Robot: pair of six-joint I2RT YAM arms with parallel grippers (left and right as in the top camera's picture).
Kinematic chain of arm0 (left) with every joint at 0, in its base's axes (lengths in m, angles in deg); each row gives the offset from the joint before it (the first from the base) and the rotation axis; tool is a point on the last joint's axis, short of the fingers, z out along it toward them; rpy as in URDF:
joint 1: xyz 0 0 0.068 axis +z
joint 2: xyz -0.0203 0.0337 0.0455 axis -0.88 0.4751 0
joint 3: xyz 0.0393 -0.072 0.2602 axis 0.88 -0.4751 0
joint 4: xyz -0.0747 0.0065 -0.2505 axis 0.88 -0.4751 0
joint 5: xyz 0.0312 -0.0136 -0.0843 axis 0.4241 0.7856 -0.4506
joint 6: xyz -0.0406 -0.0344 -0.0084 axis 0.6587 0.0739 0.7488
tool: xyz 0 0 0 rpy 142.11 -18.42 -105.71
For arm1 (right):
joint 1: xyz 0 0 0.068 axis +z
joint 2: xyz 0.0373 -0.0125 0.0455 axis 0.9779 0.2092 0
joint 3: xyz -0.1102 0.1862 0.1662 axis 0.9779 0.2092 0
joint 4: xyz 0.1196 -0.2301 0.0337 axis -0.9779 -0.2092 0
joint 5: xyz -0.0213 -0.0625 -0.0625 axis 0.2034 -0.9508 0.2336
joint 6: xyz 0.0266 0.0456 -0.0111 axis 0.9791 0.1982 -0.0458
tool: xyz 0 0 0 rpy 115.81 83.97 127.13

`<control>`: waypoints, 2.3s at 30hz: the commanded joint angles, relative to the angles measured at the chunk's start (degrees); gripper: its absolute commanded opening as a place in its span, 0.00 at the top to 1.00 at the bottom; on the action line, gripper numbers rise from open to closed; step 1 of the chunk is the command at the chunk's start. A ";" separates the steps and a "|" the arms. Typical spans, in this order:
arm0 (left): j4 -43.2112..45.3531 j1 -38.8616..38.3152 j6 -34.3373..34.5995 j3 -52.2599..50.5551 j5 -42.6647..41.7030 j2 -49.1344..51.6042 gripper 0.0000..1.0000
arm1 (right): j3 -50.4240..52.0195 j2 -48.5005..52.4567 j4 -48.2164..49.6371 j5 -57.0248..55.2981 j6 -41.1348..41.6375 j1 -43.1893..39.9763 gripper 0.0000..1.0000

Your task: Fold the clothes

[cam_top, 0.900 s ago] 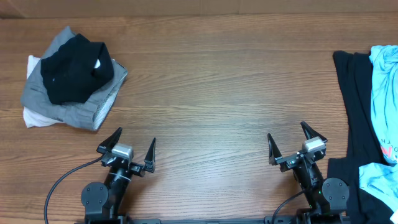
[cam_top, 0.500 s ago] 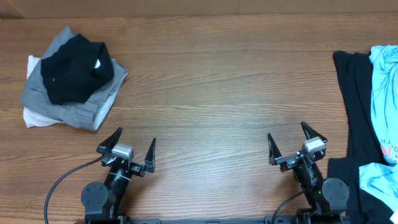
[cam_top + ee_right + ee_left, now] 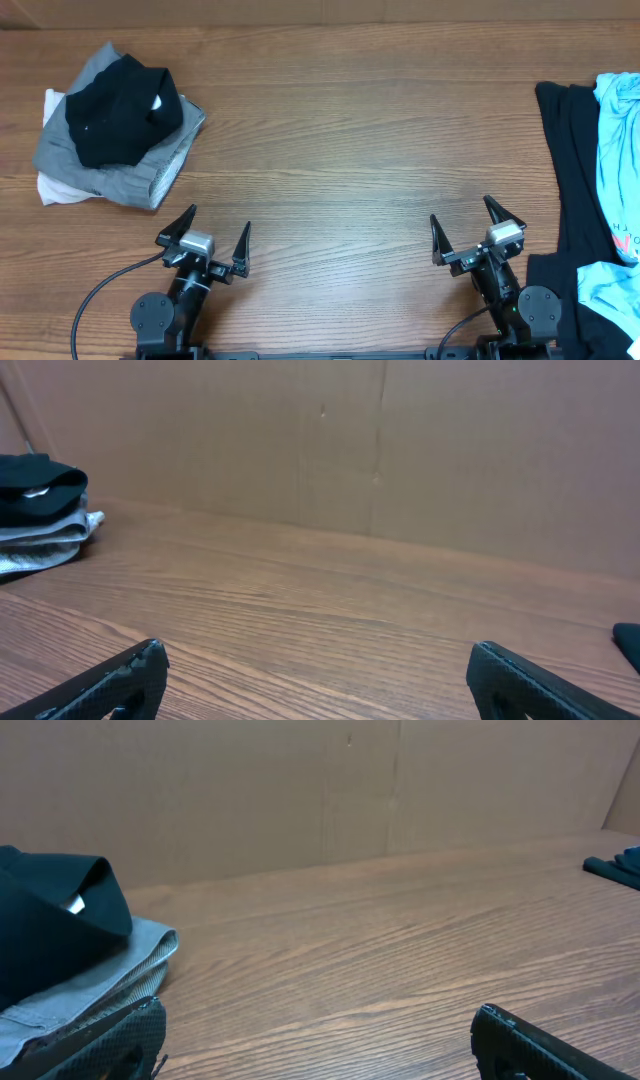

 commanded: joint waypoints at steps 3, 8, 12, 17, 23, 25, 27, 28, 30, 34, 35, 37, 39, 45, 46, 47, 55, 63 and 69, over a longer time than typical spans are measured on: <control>-0.04 -0.37 0.33 -0.20 0.42 -0.24 0.00 | 0.61 -0.57 0.35 -0.09 0.15 -0.15 0.00; -0.04 -0.37 0.33 -0.20 0.39 -0.24 0.00 | 0.61 -0.57 0.35 -0.11 0.15 -0.15 0.00; -0.07 -0.37 0.33 -0.20 0.39 -0.24 0.00 | 0.61 -0.57 0.35 -0.11 0.15 -0.15 0.00; -0.04 -0.37 0.33 -0.20 0.39 -0.24 0.00 | 0.61 -0.57 0.35 -0.09 0.15 -0.15 0.00; -0.04 -0.37 0.33 -0.20 0.39 -0.24 0.00 | 0.61 -0.57 0.35 -0.09 0.15 -0.15 0.00; 0.31 -0.37 0.33 -0.20 0.39 -0.24 0.00 | 0.61 -0.57 0.35 -0.09 0.15 -0.15 0.00; 0.22 -0.37 0.50 -0.20 -0.02 -0.24 0.00 | 0.61 -0.57 0.59 0.17 0.17 -0.15 0.00; 0.22 -0.37 1.11 -0.20 -1.01 -0.24 0.00 | 0.61 -0.57 0.57 0.59 0.17 -0.15 0.00; 0.15 -0.37 3.15 -0.20 -3.93 -0.24 0.00 | 0.61 -0.57 0.52 3.30 0.20 -0.15 0.00; 0.17 -0.37 7.78 -0.20 -9.25 -0.24 0.00 | 0.61 -0.57 0.98 10.78 0.20 -0.15 0.00; 0.15 -0.37 8.37 -0.20 -10.34 -0.24 0.00 | 0.61 -0.57 1.01 12.83 0.20 -0.15 0.00; 0.22 -0.37 9.73 -0.20 -12.83 -0.24 0.00 | 0.61 -0.57 1.18 16.11 0.20 -0.15 0.00; 0.13 -0.37 11.41 -0.20 -14.67 -0.24 0.00 | 0.59 -0.57 2.38 19.82 0.24 -0.15 0.00; 4.20 -0.37 18.67 0.94 -18.29 -0.24 0.00 | 0.07 -0.57 12.87 23.26 12.63 -0.15 0.00; 5.03 -0.37 20.50 1.84 -18.23 -0.24 0.00 | -0.42 -0.57 13.51 22.88 14.23 -0.15 0.00; 5.51 -0.37 21.73 2.99 -17.70 -0.24 0.00 | -1.16 -0.57 13.40 21.49 16.39 -0.15 0.00; -8.13 -0.37 17.07 17.22 -9.40 2.19 0.00 | -8.59 1.44 6.36 16.33 21.27 -0.15 0.00; -23.02 -0.37 14.40 36.35 -7.13 18.21 0.00 | -26.82 16.72 -9.57 12.72 20.59 -0.15 0.00; -36.76 -0.37 9.18 54.99 -3.74 36.22 0.00 | -47.08 35.43 -28.81 12.31 14.38 -0.15 0.00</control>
